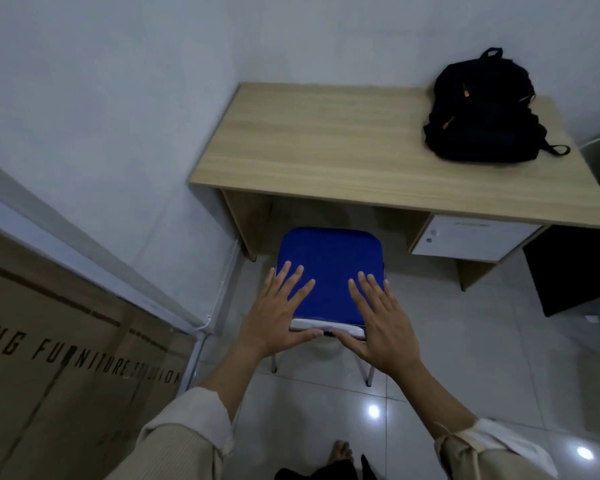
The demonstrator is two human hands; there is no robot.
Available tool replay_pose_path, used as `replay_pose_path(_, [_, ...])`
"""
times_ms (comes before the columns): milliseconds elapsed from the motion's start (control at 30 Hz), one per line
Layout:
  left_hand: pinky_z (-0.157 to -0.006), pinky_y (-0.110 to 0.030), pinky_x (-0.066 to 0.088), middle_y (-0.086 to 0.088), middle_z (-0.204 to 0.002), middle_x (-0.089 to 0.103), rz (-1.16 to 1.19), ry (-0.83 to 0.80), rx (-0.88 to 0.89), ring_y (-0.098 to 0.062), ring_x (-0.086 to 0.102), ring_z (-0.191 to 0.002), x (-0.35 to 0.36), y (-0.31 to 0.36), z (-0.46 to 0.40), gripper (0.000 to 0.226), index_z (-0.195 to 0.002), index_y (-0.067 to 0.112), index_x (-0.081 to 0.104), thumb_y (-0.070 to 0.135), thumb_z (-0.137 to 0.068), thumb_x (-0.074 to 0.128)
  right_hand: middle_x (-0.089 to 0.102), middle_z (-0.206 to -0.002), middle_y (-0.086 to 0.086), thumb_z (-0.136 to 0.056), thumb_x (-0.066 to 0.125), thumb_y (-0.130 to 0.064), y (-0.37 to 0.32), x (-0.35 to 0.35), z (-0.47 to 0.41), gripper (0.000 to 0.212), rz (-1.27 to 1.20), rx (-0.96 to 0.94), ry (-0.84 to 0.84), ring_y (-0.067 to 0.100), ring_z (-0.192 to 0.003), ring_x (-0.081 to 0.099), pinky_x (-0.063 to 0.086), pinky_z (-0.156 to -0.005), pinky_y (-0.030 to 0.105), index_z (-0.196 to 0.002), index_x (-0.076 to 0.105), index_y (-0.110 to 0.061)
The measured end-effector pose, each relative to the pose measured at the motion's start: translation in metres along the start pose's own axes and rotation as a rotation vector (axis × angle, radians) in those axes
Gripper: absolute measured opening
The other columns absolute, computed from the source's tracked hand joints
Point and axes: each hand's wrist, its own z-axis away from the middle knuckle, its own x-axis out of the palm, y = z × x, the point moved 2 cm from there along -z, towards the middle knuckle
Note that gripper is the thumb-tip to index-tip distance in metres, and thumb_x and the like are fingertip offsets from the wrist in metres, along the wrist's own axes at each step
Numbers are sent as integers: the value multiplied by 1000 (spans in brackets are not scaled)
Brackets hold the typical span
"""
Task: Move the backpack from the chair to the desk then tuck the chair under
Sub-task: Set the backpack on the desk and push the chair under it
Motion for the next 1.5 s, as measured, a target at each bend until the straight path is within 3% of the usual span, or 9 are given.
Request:
replay_pose_path(233, [-116,-54,2,-8,-159,5,24,-7,2,-23,-10,-145,-3,-27,-38,86,-148,24,17,76,-81,34,7,-160,13,-88,28,-74,13,-4,-55,90,6,-43,-27,22,-148,-1,6,-119,44,-151,10,-12])
replay_pose_path(467, [-117,-48,0,-9,-158,12,-50,-14,26,-25,-3,-146,-12,-84,-66,86,-146,22,27,78,-81,30,3,-160,12,-88,27,-74,-2,6,-112,92,-26,-68,-1,21,-148,-6,2,-119,43,-151,6,-10])
replay_pose_path(1133, [-115,-55,17,-15,-149,35,-27,74,143,-32,18,-143,-40,-247,-188,81,-133,15,50,74,-78,45,28,-156,5,-85,35,-75,-21,17,-306,90,-15,24,91,22,-147,14,12,-118,54,-149,22,-13])
replay_pose_path(1500, [-115,-55,14,-16,-147,38,-30,113,190,-34,19,-142,-59,-300,-232,80,-129,14,54,75,-78,44,33,-154,5,-86,40,-71,-32,18,-367,83,-25,32,157,23,-146,17,16,-117,55,-148,28,-17])
